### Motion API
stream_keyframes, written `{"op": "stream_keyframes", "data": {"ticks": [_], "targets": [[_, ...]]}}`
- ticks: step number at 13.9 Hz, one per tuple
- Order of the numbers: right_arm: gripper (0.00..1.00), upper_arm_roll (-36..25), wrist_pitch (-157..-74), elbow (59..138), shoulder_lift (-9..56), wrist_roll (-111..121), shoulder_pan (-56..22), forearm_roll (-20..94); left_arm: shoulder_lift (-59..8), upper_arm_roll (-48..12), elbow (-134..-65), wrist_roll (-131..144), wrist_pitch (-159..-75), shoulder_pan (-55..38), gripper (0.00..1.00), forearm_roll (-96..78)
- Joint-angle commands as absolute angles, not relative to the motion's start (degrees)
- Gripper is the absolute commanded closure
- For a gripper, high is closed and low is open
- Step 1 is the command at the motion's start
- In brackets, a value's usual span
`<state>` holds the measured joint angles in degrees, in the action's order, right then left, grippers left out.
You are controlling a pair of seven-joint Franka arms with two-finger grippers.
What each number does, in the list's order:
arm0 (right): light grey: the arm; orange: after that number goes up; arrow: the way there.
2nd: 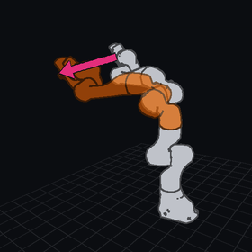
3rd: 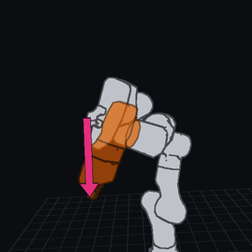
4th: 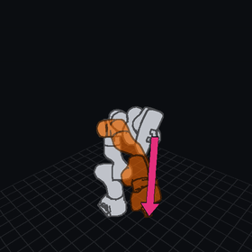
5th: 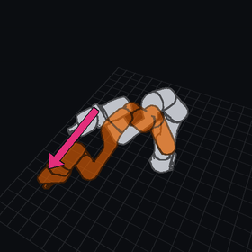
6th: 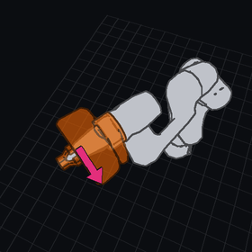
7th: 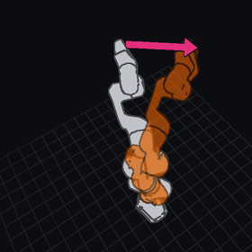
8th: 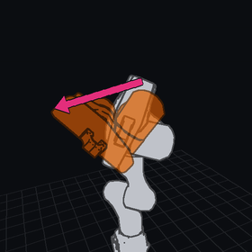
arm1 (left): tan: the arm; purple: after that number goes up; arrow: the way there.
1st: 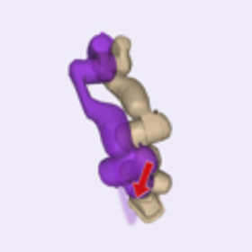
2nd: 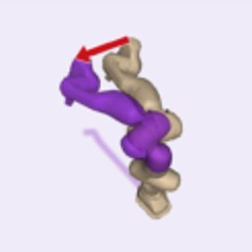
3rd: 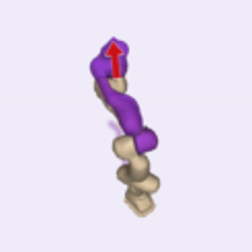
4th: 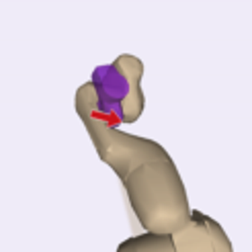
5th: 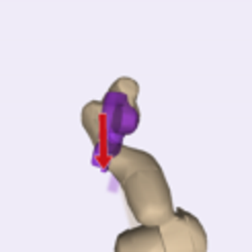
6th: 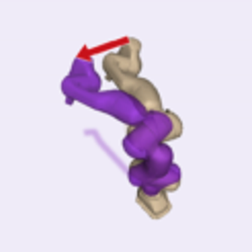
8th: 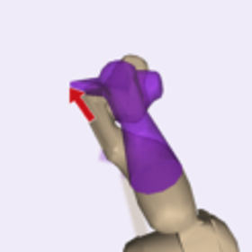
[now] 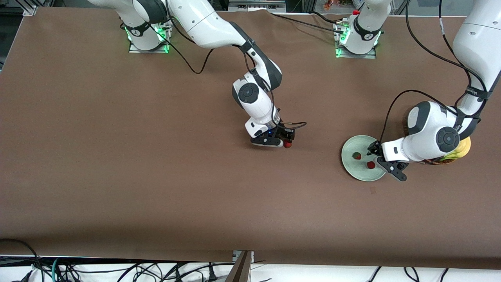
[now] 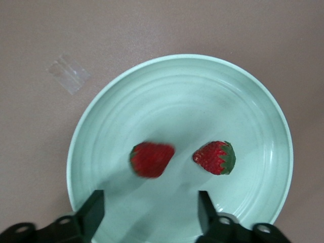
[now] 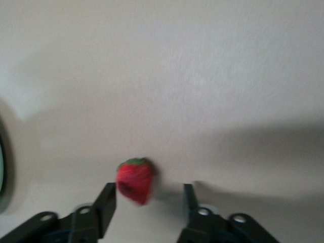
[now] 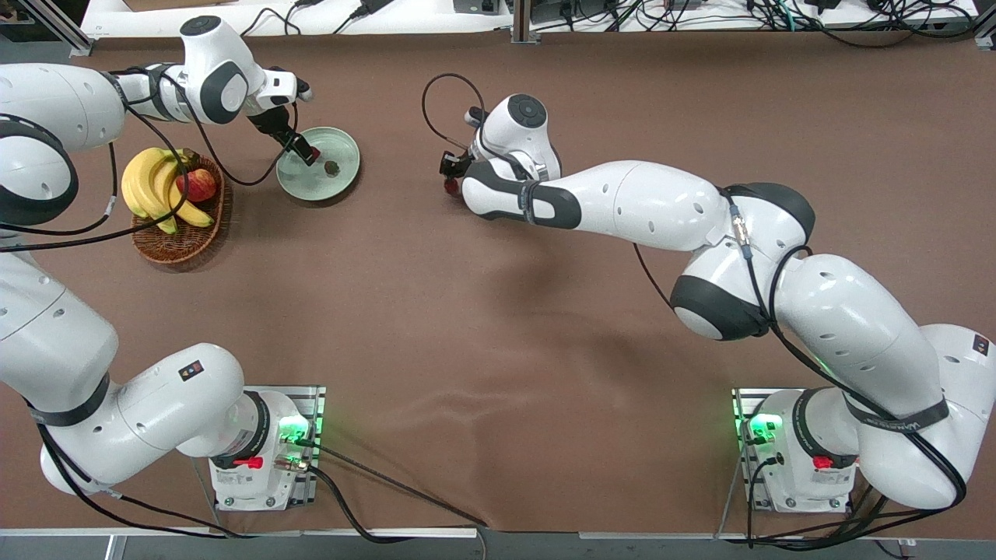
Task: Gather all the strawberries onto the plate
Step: 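Release the third strawberry at mid-table and lift the right gripper, then grasp the third strawberry with the left gripper while the right gripper retracts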
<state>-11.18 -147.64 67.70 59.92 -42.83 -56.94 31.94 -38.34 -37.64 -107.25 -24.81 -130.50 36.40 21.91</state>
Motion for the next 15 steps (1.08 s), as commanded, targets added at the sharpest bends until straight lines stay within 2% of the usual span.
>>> {"op": "stream_keyframes", "data": {"ticks": [1, 6, 8, 12, 13, 15], "targets": [[0.00, -14.75, -135.58, 66.10, 56.88, -41.32, -54.41, 30.59, -34.29, -39.80, -107.49, -20.51, -125.44, 36.83, 0.00, 20.22], [0.00, -18.62, -113.33, 64.78, 48.79, -25.79, -46.60, 30.41, -32.70, -49.37, -107.49, 3.55, -118.83, 36.65, 0.00, 19.69], [0.00, -23.44, -104.89, 64.78, 46.59, -19.46, -44.75, 30.50, -32.87, -52.02, -107.84, 14.97, -118.83, 35.08, 0.00, 19.77], [0.00, -35.39, -91.26, 65.04, 44.39, -9.08, -44.39, 30.32, -35.50, -51.51, -107.93, 33.89, -123.55, 25.24, 0.00, 20.83], [0.00, -36.12, -88.71, 65.13, 43.86, -6.09, -43.17, 29.37, -36.55, -50.81, -108.28, 36.97, -126.36, 23.40, 0.00, 21.79], [0.00, -33.94, -86.32, 68.79, 37.92, -2.39, -38.08, 22.45, -38.14, -46.69, -108.37, 41.64, -129.89, 17.87, 0.00, 25.64]]}}
